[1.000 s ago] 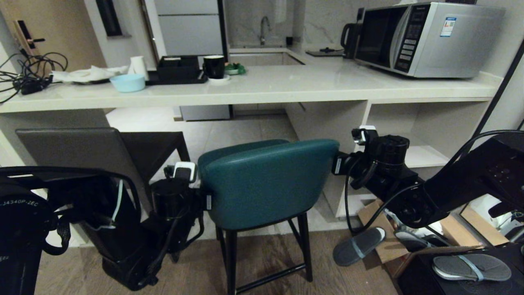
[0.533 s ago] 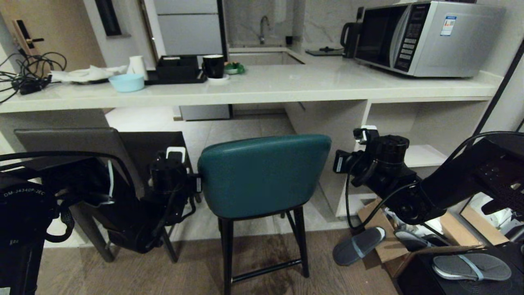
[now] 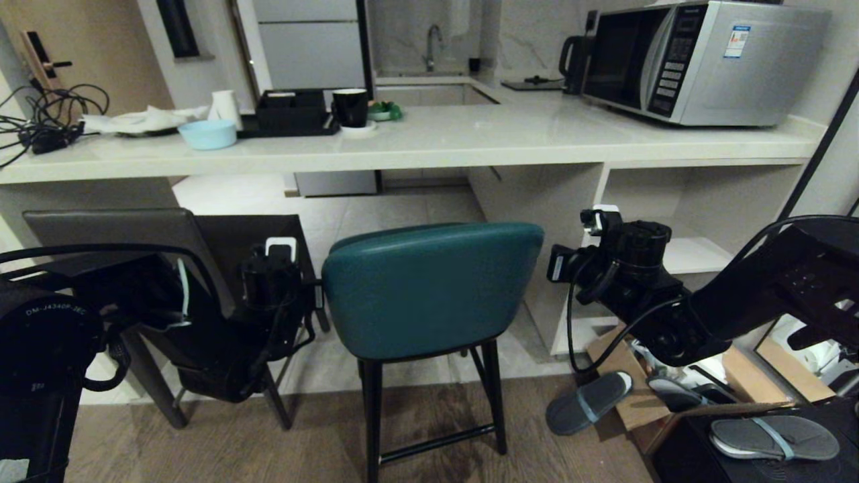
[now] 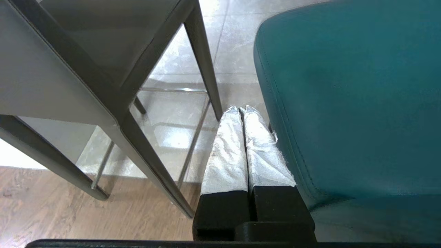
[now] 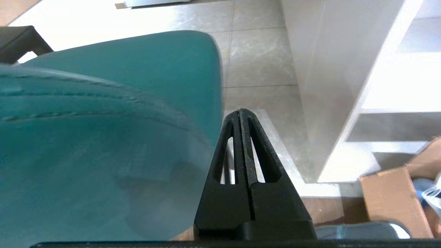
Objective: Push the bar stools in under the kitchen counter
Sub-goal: Push the blue chair back under the dining table
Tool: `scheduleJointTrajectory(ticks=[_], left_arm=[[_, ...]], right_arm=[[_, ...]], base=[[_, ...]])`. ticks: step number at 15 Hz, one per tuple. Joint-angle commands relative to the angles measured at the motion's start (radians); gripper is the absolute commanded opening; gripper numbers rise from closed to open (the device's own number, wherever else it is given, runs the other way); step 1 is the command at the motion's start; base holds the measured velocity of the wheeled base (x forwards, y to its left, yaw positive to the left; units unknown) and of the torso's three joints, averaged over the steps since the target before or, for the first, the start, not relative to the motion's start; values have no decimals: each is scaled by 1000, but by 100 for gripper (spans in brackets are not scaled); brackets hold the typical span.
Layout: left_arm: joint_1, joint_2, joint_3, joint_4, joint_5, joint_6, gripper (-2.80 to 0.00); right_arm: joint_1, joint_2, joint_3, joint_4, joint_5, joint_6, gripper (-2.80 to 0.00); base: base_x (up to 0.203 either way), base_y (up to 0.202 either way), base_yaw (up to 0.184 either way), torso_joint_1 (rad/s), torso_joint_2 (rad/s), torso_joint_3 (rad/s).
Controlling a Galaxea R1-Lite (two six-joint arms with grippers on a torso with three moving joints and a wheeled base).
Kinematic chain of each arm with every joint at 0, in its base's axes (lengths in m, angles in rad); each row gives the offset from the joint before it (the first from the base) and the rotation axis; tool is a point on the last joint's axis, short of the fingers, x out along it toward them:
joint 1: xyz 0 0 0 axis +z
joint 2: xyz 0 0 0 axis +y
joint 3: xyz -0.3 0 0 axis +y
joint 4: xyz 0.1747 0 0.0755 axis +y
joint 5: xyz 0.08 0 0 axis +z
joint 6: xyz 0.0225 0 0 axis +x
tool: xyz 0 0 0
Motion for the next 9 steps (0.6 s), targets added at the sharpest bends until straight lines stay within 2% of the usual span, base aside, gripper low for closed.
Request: scheduleJointTrajectory(ticks=[1,4,7,9], left_arm=[[7,-56,72,-10,-1,-1,-280],[-3,-206,303,-58,-27,-43,-280],[-181,-310,441,-84,-106,-123,-280],[-251,-275,418,-90,-120,-142,-280]], right_arm=[[-1,-18,21,-16,-3,7,-280],[0,-38,64,-45,-6,22,-280],[1,-45,136,-108,-8,26,-280],[1,-66,175,-128,-7,26,-280]], base=[[0,0,0,0,0,0],[0,0,0,0,0,0],[0,0,0,0,0,0],[0,0,0,0,0,0]])
